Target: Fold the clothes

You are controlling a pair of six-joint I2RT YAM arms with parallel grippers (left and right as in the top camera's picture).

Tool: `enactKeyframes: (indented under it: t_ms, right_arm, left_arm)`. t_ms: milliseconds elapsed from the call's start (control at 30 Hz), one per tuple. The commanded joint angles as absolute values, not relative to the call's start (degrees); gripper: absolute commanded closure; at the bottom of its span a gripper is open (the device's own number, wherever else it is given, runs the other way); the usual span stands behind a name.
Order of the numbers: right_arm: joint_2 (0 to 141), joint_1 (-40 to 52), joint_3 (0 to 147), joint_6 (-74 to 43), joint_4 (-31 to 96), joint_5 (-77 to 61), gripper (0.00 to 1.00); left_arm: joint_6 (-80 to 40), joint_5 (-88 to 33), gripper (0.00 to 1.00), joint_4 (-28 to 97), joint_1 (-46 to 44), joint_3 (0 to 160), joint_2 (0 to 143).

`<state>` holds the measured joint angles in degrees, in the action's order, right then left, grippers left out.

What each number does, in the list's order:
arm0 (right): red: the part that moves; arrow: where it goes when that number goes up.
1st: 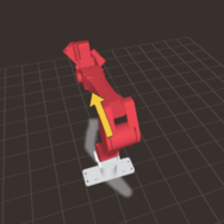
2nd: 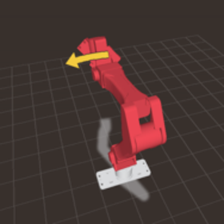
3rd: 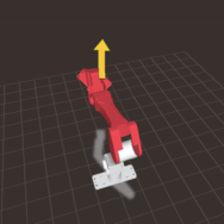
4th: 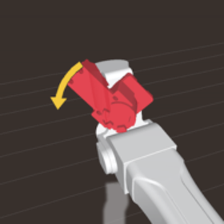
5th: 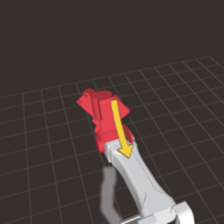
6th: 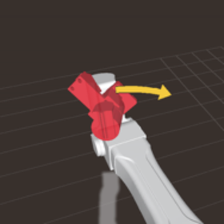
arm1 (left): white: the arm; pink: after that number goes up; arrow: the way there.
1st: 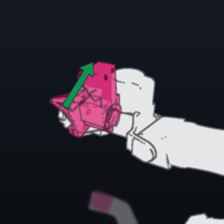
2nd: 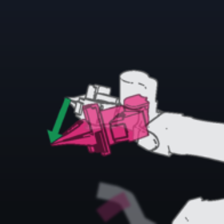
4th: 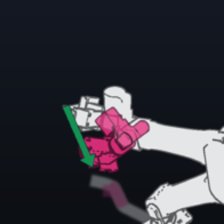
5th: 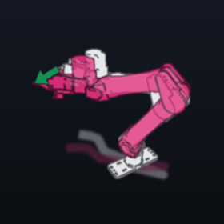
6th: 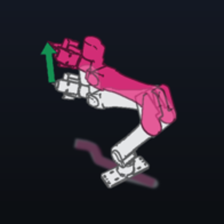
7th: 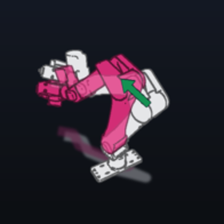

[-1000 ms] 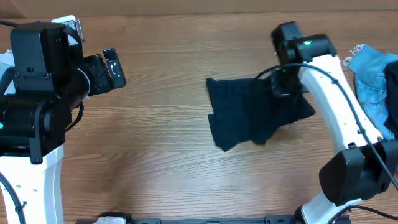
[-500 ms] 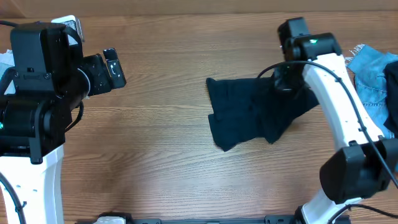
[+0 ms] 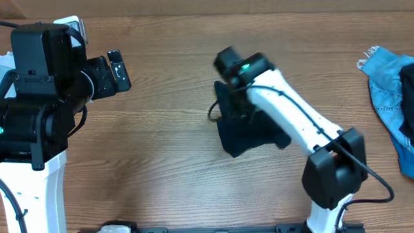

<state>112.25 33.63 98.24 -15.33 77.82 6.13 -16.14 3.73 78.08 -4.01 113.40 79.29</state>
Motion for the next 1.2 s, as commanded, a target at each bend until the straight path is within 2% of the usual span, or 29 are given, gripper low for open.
enactKeyframes:
  t_ms: [0,33,167,233,333,400,433,567,633,967,1100,1133,1167]
  right_arm:
    - [111.9,37.4,98.6,-18.1,76.1,2.9,0.48]
    - [111.9,38.3,98.6,-18.1,75.5,2.9,0.45]
    - [111.9,38.5,98.6,-18.1,75.4,6.3,0.44]
    - [111.9,36.2,98.9,-20.2,76.0,7.4,0.43]
    - [111.8,29.2,99.0,-20.6,74.8,1.8,0.42]
    - [111.9,23.1,99.0,-19.1,74.4,-2.4,0.37]
    - [111.9,21.4,99.0,-18.8,74.5,-2.8,0.3]
    - [111.9,17.0,99.0,-16.1,75.0,-2.7,0.18]
    - [111.9,15.9,98.8,-16.3,75.2,-2.7,0.17]
    - [116.1,16.1,98.3,-19.8,78.7,-5.6,0.16]
    - [116.8,16.8,95.4,-19.8,74.3,-7.0,0.16]
    - [116.8,17.1,94.7,-20.4,72.7,-7.3,0.2]
    - [116.8,17.2,94.3,-20.9,71.1,-7.3,0.28]
  left_arm:
    - [-16.3,4.5,0.0,78.0,-3.8,113.6,79.4]
    - [-16.3,4.5,0.0,78.0,-3.8,113.6,79.4]
    - [-16.3,4.5,0.0,78.0,-3.8,113.6,79.4]
    - [-16.3,4.5,0.0,78.0,-3.8,113.6,79.4]
    - [-16.3,4.5,0.0,78.0,-3.8,113.6,79.4]
    - [-16.3,4.5,0.0,78.0,-3.8,113.6,79.4]
    - [-16.3,4.5,0.0,78.0,-3.8,113.6,79.4]
    - [-16.3,4.5,0.0,78.0,-3.8,113.6,79.4]
    - [-16.3,4.5,0.0,78.0,-3.8,113.6,79.4]
    - [-16.3,4.5,0.0,78.0,-3.8,113.6,79.4]
    - [-16.3,4.5,0.0,78.0,-3.8,113.6,79.4]
    - [-16.3,4.5,0.0,78.0,-3.8,113.6,79.4]
    - [-16.3,4.5,0.0,78.0,-3.8,113.6,79.4]
